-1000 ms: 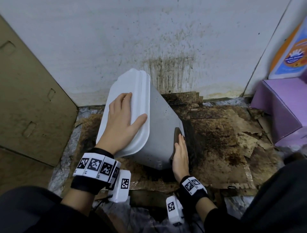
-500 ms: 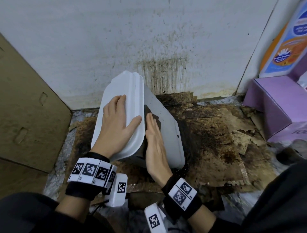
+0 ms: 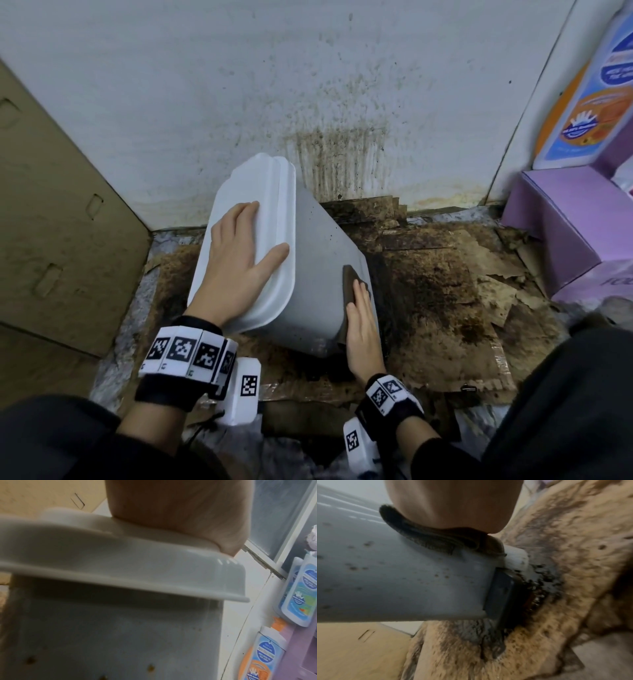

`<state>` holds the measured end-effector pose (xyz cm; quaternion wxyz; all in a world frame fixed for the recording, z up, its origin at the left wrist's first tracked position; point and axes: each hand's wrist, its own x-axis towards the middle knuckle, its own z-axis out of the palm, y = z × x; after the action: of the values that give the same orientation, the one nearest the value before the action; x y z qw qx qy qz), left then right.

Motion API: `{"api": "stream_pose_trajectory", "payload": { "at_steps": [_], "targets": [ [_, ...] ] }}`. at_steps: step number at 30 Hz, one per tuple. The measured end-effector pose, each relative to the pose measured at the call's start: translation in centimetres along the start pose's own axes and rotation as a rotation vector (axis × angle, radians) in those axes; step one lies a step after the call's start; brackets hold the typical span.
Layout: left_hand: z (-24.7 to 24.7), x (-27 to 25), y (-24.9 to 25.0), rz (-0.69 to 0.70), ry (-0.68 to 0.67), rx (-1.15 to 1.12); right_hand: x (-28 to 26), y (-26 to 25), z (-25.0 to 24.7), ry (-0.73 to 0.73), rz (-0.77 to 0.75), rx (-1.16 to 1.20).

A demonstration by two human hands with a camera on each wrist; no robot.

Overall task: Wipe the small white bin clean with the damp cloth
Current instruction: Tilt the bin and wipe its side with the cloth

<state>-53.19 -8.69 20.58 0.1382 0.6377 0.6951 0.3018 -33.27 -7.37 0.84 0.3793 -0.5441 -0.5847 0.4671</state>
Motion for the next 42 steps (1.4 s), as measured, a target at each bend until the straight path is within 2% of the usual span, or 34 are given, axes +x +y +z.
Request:
{"api": "stream_pose_trajectory", "payload": {
  "at_steps": [5,9,12,18,24,26,30,35,39,42],
  "targets": [
    [0.1,0.0,0.2,0.004,0.000,0.015,-0.2,0.3,-0.1,0.033,0.027,-0.008],
    [0.2,0.1,0.3,0.008,-0.001,0.042,-0.6,-1.6,1.2,0.090,-0.024,0.005],
    [0.3,0.2,0.2,0.014,0.006,0.055,-1.3,-4.9,2.4,0.105,-0.134,0.041],
    [0.2,0.1,-0.3,0.009,0.015,0.052,-3.1,-12.0,3.3,-0.049,-0.324,0.138],
    [0.4,0.0,-0.3,0.021,0.018,0.049,-2.0,-9.2,2.5,0.002,-0.431,0.005],
    [0.3,0.0,-0.4,0.019,0.017,0.037,-1.4,-6.4,2.0,0.023,-0.377,0.000],
    [0.0,-0.1,-0.6,0.010,0.011,-0.003,-0.7,-0.6,0.6,0.059,-0.114,0.011],
    [-0.1,-0.1,-0.8,0.005,0.002,-0.016,-0.3,1.6,-0.4,0.044,0.138,0.035],
    [-0.2,-0.2,-0.6,0.003,0.001,-0.012,0.0,1.3,-0.3,0.073,0.191,0.053],
    [-0.1,-0.2,-0.3,0.002,-0.005,0.008,-0.5,-0.5,0.1,0.089,0.161,0.054]
  ]
}}
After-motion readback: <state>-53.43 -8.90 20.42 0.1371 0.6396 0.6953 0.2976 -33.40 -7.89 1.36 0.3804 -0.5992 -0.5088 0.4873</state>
